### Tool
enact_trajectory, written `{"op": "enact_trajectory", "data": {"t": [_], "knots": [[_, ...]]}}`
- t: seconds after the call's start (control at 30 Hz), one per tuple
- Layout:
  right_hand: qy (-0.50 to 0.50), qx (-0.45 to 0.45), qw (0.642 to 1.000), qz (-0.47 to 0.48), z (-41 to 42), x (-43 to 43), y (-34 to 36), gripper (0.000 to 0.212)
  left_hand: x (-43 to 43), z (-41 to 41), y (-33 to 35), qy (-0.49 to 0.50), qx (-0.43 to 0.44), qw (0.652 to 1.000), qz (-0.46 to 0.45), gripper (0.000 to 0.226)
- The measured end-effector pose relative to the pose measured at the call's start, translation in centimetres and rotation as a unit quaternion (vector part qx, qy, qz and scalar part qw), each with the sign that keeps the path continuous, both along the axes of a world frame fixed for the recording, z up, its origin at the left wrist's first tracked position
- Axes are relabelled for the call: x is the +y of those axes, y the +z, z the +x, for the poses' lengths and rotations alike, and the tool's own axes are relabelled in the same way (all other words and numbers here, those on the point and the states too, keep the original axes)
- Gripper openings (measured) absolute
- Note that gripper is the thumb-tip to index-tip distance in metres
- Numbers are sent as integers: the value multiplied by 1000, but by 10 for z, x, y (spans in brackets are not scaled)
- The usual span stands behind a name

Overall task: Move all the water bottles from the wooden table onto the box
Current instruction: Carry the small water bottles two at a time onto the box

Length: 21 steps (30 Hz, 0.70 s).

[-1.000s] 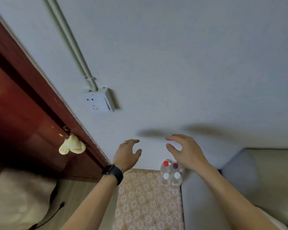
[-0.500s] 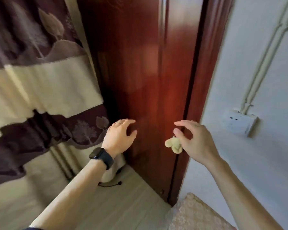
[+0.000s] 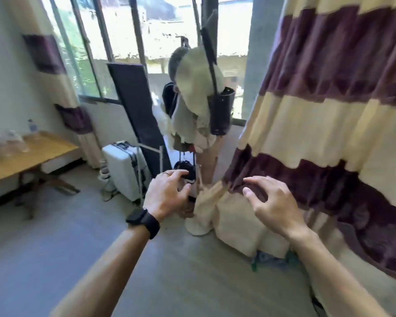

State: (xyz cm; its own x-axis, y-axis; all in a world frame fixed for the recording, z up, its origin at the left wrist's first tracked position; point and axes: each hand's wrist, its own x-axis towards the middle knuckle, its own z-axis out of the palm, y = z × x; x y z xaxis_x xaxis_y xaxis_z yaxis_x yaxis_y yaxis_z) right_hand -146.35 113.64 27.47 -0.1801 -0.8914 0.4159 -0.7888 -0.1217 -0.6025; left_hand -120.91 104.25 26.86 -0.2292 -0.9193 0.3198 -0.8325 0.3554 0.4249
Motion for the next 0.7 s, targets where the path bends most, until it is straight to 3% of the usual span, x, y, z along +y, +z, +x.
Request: {"op": "enact_trajectory", "data": {"t": [0.3, 0.43, 0.7], "knots": [[279, 38, 960, -18, 206, -205, 7, 31, -51, 209, 8, 282, -11, 959, -3, 42], [345, 47, 937, -35, 272, -273, 17, 31, -76, 263, 24, 360, 3, 933, -3, 50], [454, 57, 888, -35, 417, -372, 11, 33, -108, 384, 27, 470, 16, 882, -9, 39]]}}
